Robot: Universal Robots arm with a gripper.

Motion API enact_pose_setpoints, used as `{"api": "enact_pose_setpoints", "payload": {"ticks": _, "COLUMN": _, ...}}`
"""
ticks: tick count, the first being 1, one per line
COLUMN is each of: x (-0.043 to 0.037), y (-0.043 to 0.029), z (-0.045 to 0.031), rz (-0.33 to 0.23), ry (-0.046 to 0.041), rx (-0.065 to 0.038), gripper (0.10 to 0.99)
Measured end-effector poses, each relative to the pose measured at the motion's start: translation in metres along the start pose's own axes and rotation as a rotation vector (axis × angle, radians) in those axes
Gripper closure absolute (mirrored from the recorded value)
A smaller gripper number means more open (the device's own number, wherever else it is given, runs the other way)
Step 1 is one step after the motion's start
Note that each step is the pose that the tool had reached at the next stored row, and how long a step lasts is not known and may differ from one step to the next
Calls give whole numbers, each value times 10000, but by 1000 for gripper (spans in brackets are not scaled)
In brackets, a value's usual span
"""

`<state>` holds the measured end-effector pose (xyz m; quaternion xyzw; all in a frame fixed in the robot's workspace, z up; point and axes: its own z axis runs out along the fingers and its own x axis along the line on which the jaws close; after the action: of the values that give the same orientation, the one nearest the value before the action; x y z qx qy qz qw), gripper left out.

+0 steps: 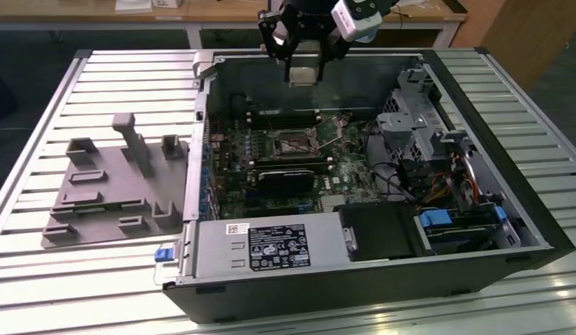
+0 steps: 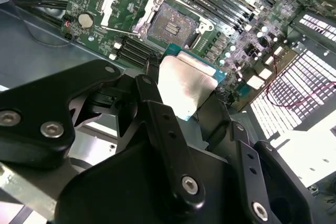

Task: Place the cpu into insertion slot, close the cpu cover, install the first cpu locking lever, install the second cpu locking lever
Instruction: 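Place the cpu into insertion slot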

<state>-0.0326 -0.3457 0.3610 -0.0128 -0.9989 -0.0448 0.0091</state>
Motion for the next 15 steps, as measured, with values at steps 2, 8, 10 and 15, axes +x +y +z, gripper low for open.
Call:
{"api": "enact_pose_setpoints", "payload": {"ticks": 2, "x": -1, "y": -3, "z": 35, "rz": 0, "ry": 1, "rx": 2, "gripper": 549}}
{"api": "enact_pose_setpoints", "payload": {"ticks": 8, "x": -3, "y": -13, "z": 145, "rz": 0, "ry": 0, "rx": 4, "gripper": 549}}
{"api": "enact_pose_setpoints", "payload": {"ticks": 10, "x": -3, "y": -16, "z": 180, "rz": 0, "ry": 1, "rx": 6, "gripper": 549}}
{"api": "enact_pose_setpoints", "payload": {"ticks": 15, "x": -5, "y": -24, "z": 272, "rz": 1, "ry": 0, "rx": 6, "gripper": 549}}
